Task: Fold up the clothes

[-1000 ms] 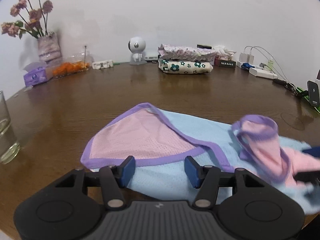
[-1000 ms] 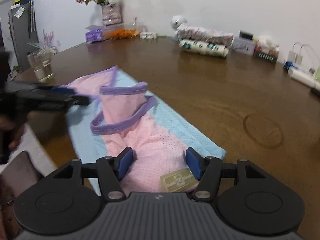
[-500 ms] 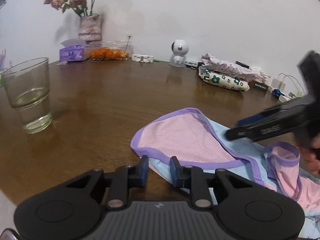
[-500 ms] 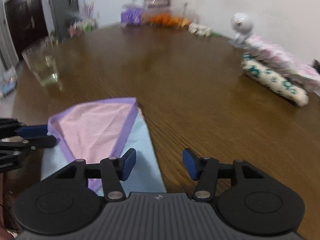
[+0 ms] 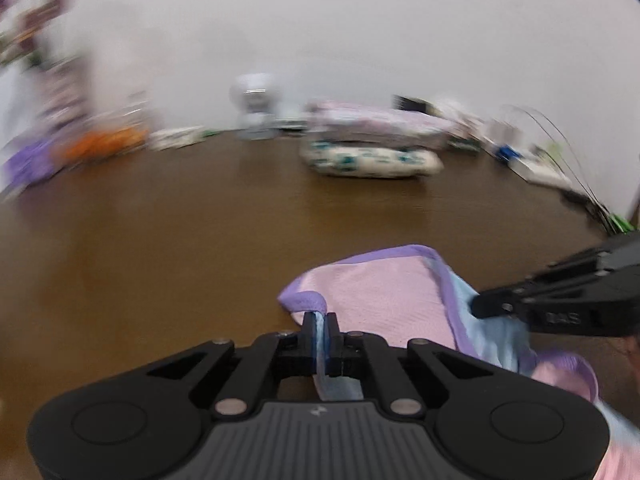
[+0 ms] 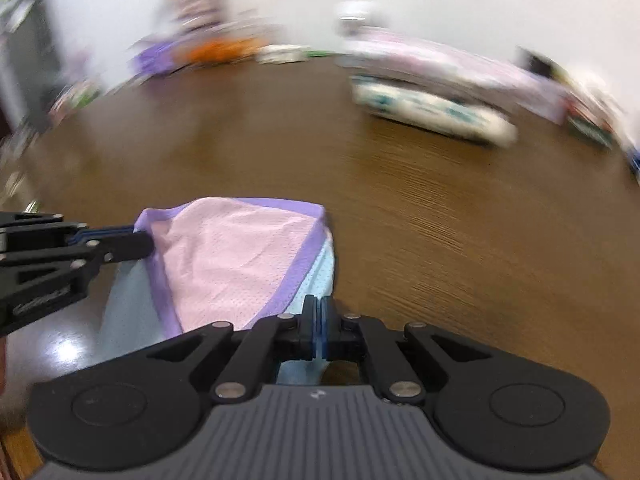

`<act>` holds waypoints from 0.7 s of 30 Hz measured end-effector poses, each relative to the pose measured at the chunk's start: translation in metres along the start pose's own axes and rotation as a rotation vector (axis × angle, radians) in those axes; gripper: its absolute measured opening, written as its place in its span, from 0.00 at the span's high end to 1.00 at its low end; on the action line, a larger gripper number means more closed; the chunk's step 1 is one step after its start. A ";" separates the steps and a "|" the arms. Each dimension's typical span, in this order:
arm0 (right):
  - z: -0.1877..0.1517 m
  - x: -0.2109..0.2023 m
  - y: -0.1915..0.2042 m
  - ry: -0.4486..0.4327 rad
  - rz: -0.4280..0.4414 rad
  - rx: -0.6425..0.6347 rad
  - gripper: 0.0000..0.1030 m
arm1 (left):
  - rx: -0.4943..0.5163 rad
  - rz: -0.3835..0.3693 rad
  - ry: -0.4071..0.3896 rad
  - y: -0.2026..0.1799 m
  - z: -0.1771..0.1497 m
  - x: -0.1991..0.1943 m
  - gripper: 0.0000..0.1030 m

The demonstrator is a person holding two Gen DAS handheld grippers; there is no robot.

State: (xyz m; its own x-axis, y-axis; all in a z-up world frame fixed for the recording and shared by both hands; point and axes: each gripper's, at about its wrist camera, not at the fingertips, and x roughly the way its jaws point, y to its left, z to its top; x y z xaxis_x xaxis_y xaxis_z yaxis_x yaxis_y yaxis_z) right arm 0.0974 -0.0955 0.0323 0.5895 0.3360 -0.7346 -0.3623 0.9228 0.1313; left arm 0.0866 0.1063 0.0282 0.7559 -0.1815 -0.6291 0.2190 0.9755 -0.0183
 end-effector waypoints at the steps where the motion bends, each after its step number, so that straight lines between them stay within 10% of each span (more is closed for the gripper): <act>1: -0.004 -0.005 -0.018 -0.013 -0.015 0.060 0.99 | 0.015 -0.016 0.008 -0.010 0.010 0.014 0.98; 9: -0.016 -0.024 -0.087 -0.085 -0.129 0.270 0.94 | 0.042 -0.045 0.043 -0.045 0.044 0.067 0.82; 13: -0.018 -0.051 -0.075 -0.164 -0.096 0.237 0.50 | 0.024 -0.076 -0.003 -0.030 0.037 0.027 0.64; 21: -0.052 -0.138 -0.021 -0.287 0.020 0.059 0.21 | 0.021 -0.126 -0.115 -0.029 -0.024 -0.087 0.48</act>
State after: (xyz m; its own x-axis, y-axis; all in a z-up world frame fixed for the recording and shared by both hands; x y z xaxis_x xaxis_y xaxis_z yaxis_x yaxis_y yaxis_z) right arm -0.0141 -0.1713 0.0960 0.7660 0.3858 -0.5142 -0.3382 0.9221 0.1881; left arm -0.0003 0.0968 0.0652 0.7868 -0.3167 -0.5298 0.3290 0.9414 -0.0742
